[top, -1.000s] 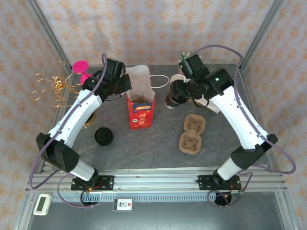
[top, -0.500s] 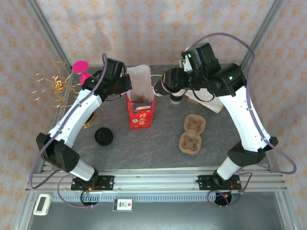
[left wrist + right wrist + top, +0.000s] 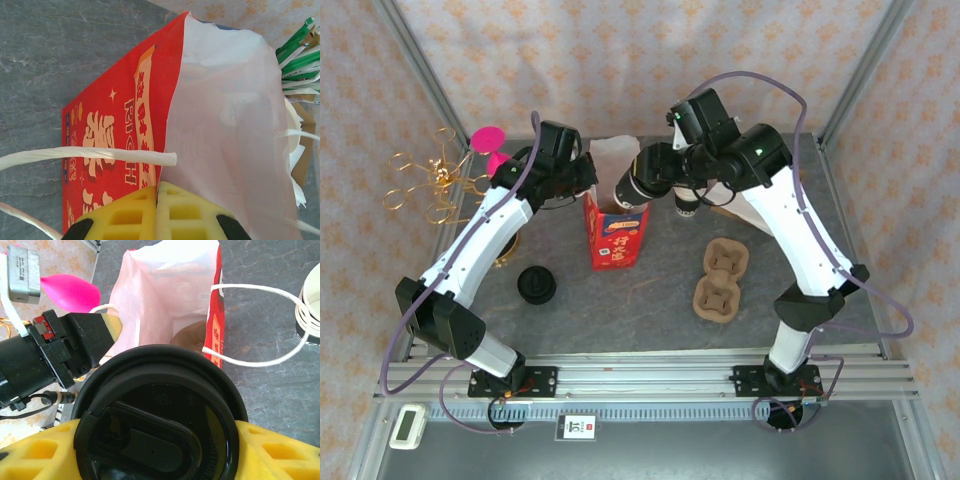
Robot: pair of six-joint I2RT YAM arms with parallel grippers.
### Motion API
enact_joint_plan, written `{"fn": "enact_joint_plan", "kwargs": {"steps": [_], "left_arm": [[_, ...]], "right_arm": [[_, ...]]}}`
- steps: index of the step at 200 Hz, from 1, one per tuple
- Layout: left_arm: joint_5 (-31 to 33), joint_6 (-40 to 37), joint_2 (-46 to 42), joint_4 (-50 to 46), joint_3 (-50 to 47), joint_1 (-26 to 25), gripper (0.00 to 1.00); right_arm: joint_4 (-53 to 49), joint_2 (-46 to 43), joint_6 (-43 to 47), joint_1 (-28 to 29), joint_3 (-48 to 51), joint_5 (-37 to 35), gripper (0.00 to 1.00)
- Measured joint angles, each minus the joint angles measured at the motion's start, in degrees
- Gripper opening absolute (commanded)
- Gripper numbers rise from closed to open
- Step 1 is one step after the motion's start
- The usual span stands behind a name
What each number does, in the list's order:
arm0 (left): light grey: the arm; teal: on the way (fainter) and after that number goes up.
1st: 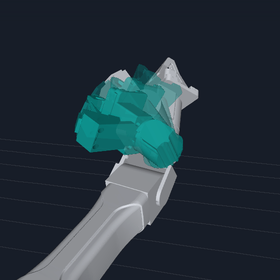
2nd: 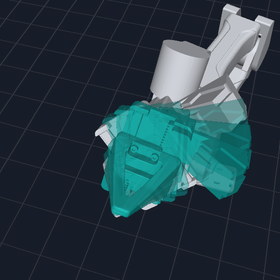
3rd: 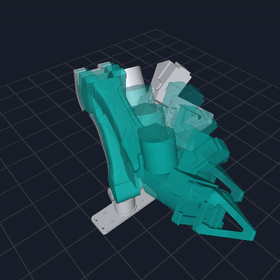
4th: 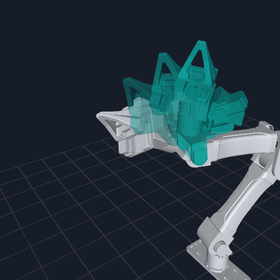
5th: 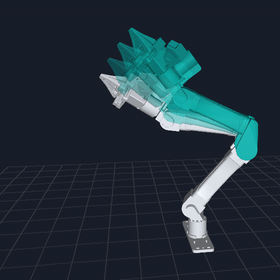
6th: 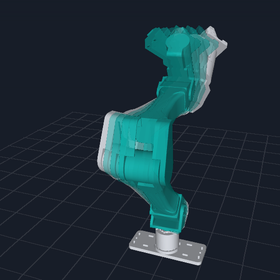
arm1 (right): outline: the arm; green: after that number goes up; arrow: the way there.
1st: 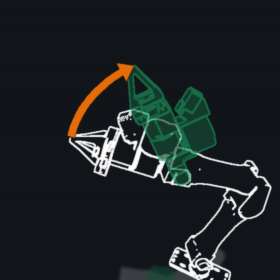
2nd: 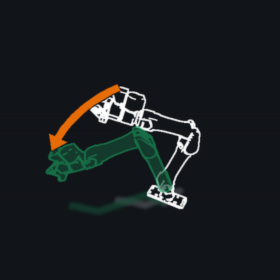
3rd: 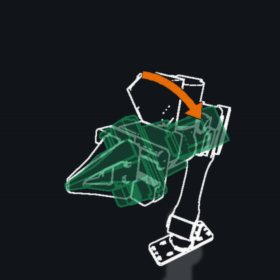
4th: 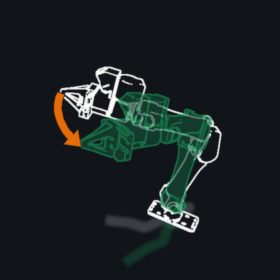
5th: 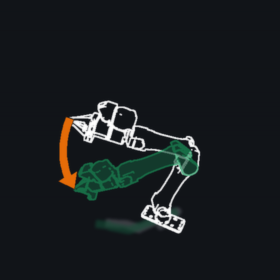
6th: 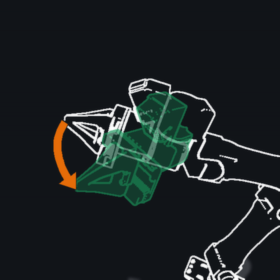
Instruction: Pack the takeout coffee
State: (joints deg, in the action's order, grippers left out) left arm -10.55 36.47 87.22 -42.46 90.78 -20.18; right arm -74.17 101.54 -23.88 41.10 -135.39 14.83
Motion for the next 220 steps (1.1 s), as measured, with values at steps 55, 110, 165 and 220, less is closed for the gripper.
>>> {"fn": "enact_joint_plan", "kwargs": {"steps": [55, 110, 165, 220], "left_arm": [[-2.3, 3.1, -2.3, 2.0, -2.8, -0.1, 0.0], [-3.0, 7.5, -3.5, 6.6, -5.2, -2.5, 0.0], [-4.1, 13.2, -4.7, 13.6, -8.4, -5.2, 0.0], [-4.7, 19.2, -6.8, 21.4, -15.1, -6.4, 0.0]], "right_arm": [[-0.2, 2.3, -0.8, 1.4, -1.6, -1.6, 0.61], [-0.2, 2.6, -1.3, 1.9, 0.2, -3.3, 0.6], [-0.2, 2.6, -1.6, 2.6, 6.1, -4.6, 0.6], [-0.2, 2.2, -1.6, 2.6, 12.5, -5.9, 0.59]]}}
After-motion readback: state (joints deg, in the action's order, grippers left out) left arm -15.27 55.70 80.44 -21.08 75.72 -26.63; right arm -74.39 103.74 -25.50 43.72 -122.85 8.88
